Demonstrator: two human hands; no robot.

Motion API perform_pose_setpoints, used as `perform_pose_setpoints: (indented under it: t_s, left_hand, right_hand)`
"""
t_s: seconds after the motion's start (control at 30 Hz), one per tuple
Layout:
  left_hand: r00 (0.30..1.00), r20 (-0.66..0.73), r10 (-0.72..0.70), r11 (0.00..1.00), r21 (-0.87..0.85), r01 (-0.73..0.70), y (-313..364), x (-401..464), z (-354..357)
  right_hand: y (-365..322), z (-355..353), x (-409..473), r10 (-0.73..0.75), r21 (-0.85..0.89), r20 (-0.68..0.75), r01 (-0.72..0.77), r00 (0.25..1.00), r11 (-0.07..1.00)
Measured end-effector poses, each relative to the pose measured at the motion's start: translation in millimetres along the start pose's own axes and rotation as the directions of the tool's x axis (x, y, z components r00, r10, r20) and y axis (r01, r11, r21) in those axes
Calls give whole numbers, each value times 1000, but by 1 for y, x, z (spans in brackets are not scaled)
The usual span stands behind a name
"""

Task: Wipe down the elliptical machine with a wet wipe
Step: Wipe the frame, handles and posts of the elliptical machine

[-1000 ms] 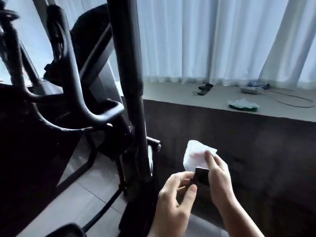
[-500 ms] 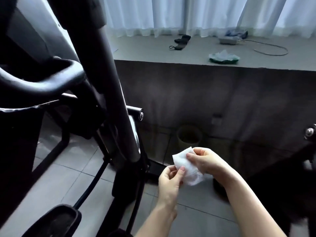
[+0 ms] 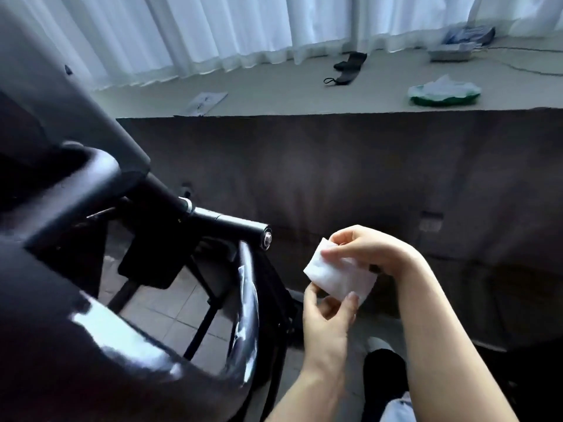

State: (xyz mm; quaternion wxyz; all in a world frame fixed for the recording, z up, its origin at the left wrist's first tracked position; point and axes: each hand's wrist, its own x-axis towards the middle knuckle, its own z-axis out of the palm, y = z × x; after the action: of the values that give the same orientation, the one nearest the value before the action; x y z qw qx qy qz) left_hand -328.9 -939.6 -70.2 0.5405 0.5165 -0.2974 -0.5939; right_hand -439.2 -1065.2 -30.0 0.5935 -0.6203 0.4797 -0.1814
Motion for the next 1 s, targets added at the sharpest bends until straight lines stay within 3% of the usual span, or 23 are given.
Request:
perform_pose_setpoints:
  t_s: [0.17, 0.33, 0.5, 0.57, 0.67, 0.77, 0.9, 1.0]
  left_hand:
    - [970, -215, 113, 987, -92, -135, 26, 63, 26]
    - [825, -529, 200, 938, -142, -318, 63, 132, 48]
    - [719, -649, 250, 904, -109, -413, 94, 181, 55]
    - [690, -674, 265, 906, -71, -418, 102, 187, 53]
    - [681, -663, 311, 911, 4, -412, 110, 189, 45]
    - [683, -612, 399, 899, 115, -422, 116, 190, 37]
    - [669, -556, 494, 868, 269, -417, 131, 193, 25]
    - [584, -588, 559, 829, 404, -387, 140, 187, 24]
  right_hand:
    - [-37, -38, 77, -105, -88, 302, 138, 947, 987]
    - [-88, -83, 144, -205, -38, 518, 261, 831, 965]
    - [-117, -95, 200, -159, -75, 660, 275, 734, 959]
    - [-119, -97, 210, -120, -109, 686, 265, 717, 958]
    - [-118, -98, 221, -156, -27, 668, 233, 728, 972]
    - [-118, -93, 226, -219, 178, 641, 135, 735, 975]
    - [-118, -78, 226, -305, 471, 595, -16, 744, 882]
    - [-128, -69, 228, -319, 463, 638, -19, 701, 886]
